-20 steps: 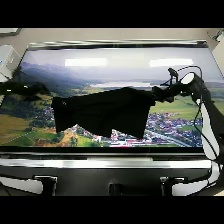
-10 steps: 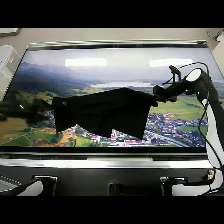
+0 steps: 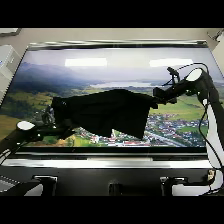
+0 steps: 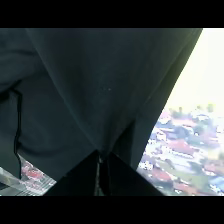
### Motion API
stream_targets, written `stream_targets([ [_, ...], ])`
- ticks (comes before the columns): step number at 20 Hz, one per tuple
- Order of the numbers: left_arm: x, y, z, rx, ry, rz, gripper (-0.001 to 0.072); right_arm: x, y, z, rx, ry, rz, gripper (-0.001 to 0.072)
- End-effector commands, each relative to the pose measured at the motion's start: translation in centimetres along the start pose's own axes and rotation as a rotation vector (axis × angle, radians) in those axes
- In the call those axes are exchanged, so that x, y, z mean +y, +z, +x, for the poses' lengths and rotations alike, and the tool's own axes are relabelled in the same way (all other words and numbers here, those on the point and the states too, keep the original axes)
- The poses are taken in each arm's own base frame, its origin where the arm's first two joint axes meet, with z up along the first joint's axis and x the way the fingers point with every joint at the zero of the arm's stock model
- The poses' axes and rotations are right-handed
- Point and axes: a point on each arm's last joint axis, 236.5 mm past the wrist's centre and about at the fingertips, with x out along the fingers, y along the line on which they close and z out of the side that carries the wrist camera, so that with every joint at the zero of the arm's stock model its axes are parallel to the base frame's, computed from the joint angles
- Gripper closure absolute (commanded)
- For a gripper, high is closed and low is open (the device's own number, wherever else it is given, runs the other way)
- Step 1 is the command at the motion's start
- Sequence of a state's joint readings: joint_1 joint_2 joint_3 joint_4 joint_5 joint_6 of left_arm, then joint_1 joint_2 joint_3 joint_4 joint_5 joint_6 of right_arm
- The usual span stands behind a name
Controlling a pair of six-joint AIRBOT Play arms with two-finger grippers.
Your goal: Fold the clothes and pants, and hang the long-sleeved shirts on hangers.
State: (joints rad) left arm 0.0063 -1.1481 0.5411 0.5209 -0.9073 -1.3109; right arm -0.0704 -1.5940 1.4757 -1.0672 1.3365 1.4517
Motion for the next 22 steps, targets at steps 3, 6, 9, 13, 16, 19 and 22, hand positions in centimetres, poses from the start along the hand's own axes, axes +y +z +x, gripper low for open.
stream_targets([
  [3, 0.6, 1.1, 3.3, -0.074, 0.024, -0.015, 0.0062, 0.1, -0.8, 0.0, 0.036, 0.004, -0.002, 0.0676],
  [6, 1.3, 1.5, 3.9, -0.083, 0.031, -0.052, 0.0062, 0.2, -1.1, 0.0, 0.046, 0.006, -0.003, 0.0676],
  [9, 1.7, 2.3, 4.2, -0.113, 0.036, -0.084, 0.0062, 0.2, -1.3, 0.0, 0.053, 0.007, -0.008, 0.0676],
  [13, 1.2, 3.0, 4.9, -0.117, 0.041, -0.063, 0.0151, 0.3, -1.2, -0.3, 0.045, 0.007, -0.018, 0.0676],
  [16, 0.5, 2.9, 6.2, -0.088, 0.044, -0.044, 0.0211, 0.5, -1.2, -0.6, 0.040, 0.007, -0.036, 0.0676],
  [19, -0.3, 3.5, 6.7, -0.084, 0.036, -0.031, 0.0688, 0.7, -1.1, -0.9, 0.029, 0.007, -0.041, 0.0676],
  [22, -3.6, 4.8, 5.9, -0.082, -0.027, 0.040, 0.0689, 1.0, -1.0, -1.4, 0.018, 0.009, -0.066, 0.0676],
])
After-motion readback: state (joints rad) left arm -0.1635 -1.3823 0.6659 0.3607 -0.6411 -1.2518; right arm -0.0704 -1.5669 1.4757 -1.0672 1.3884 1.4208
